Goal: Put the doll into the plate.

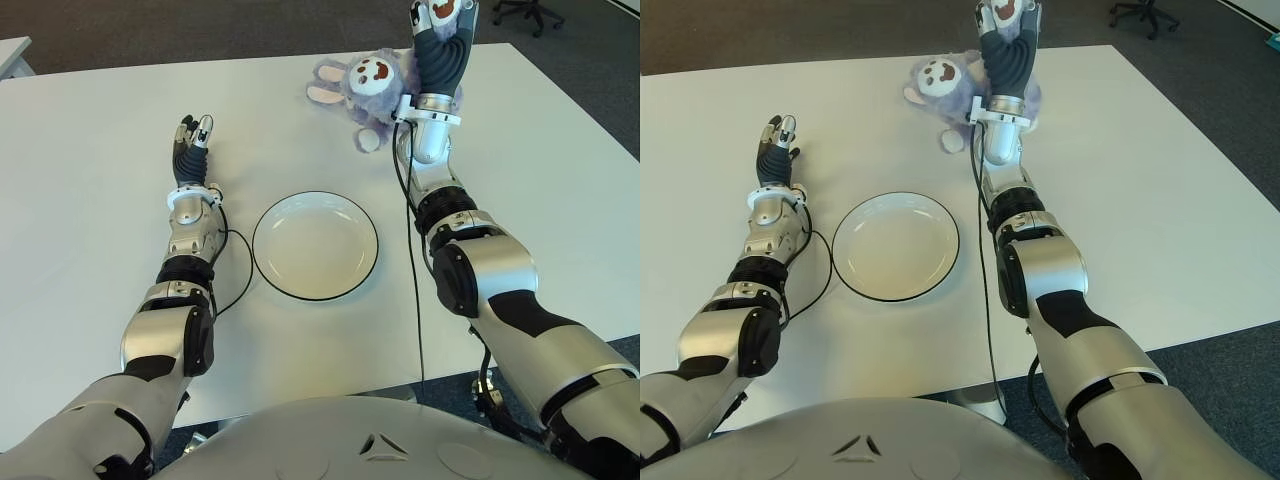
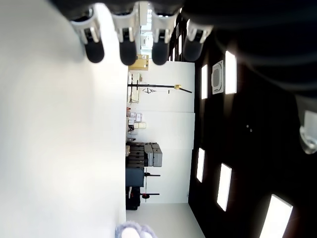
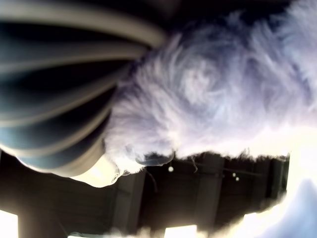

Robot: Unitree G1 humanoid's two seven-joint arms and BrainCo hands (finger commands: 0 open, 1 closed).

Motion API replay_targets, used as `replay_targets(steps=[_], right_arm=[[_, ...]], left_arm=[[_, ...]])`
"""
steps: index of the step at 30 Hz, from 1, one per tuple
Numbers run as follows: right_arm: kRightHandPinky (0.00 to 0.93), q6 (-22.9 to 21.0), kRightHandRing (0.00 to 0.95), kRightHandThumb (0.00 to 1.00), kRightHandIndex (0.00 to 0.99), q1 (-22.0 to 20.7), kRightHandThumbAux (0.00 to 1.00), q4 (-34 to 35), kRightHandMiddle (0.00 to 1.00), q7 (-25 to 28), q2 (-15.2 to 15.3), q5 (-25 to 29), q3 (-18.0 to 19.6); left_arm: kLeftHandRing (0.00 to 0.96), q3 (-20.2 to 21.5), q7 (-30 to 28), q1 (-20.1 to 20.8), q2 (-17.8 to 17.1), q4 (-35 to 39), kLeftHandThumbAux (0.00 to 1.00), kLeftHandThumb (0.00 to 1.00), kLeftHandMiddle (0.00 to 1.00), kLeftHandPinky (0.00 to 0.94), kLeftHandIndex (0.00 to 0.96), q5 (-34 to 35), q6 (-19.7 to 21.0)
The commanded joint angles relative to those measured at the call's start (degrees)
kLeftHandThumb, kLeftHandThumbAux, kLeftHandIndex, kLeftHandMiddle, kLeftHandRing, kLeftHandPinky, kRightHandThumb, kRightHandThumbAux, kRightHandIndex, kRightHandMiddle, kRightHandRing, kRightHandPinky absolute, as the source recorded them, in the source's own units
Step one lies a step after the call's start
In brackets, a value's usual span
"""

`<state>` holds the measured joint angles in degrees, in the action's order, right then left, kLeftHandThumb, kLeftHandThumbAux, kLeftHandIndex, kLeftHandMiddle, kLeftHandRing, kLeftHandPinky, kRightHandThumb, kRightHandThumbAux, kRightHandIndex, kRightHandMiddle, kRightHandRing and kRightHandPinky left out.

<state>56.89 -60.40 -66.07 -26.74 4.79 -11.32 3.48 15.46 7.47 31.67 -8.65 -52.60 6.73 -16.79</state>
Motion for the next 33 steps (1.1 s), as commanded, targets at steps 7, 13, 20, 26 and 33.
replay_targets(steps=[7, 13, 20, 26, 33], right_arm=[[0.853, 3.57, 0.865, 0.748, 0.441, -1.02, 0.705, 2.38, 0.859, 0.04, -0.35, -0.68, -0.24], [0.838, 3.79, 0.856, 0.748, 0.441, -1.39, 0.705, 3.46, 0.846, -0.24, -0.61, -0.63, -0.04], [0.85, 4.35, 0.849, 0.747, 0.442, -2.04, 0.704, 4.72, 0.839, -1.48, -0.78, -1.57, -0.15], [0.846, 5.17, 0.849, 0.747, 0.442, -2.43, 0.704, 5.35, 0.839, -2.1, -0.97, -2.36, -0.23], [0.832, 5.18, 0.844, 0.745, 0.442, -3.58, 0.704, 6.44, 0.835, -4.67, -0.85, -5.2, -0.8]], left_arm=[[0.084, -0.04, -0.83, -5.0, 2.12, -5.38, 0.395, 0.0, 0.076, 0.012, 0.0, 0.49, 2.92], [0.111, -0.03, -0.81, -4.67, 2.13, -6.15, 0.406, 0.0, 0.097, 0.01, 0.0, 0.41, 2.65], [0.081, -0.14, -1.25, -4.36, 2.01, -7.1, 0.401, 0.0, 0.077, 0.023, 0.0, 0.34, 1.84], [0.081, -0.06, -1.29, -4.0, 1.92, -7.82, 0.399, 0.0, 0.08, 0.04, 0.0, 0.36, 1.49], [0.081, -0.07, -1.33, -3.5, 1.73, -8.66, 0.395, 0.0, 0.081, 0.037, 0.0, 0.31, 1.3]])
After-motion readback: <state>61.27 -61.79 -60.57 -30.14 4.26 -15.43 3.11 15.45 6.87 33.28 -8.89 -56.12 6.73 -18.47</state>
